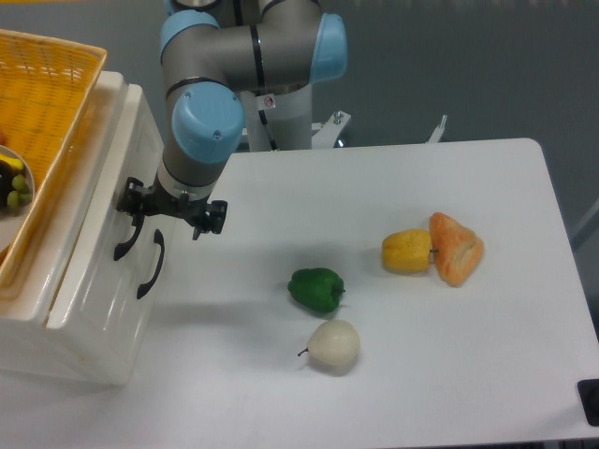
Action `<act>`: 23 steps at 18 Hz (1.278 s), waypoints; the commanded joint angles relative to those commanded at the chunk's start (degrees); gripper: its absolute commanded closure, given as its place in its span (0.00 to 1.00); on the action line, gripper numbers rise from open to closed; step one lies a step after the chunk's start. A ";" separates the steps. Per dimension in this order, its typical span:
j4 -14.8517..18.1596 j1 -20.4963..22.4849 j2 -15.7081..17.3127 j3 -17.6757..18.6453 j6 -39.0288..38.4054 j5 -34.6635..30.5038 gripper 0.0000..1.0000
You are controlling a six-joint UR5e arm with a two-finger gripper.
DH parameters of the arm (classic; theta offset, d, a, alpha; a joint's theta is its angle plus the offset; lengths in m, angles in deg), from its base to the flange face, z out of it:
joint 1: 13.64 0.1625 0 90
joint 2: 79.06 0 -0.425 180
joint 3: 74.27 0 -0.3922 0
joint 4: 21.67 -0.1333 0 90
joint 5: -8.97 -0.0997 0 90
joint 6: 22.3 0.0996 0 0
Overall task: Slide open the top white drawer
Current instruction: 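Pull the handle outward, sliding the upper white drawer open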
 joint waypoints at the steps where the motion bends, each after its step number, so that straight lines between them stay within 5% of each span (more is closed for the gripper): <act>1: 0.09 0.00 0.00 0.00 0.00 -1.32 0.00; 23: 0.18 5.10 -0.09 -0.70 0.79 -2.21 0.00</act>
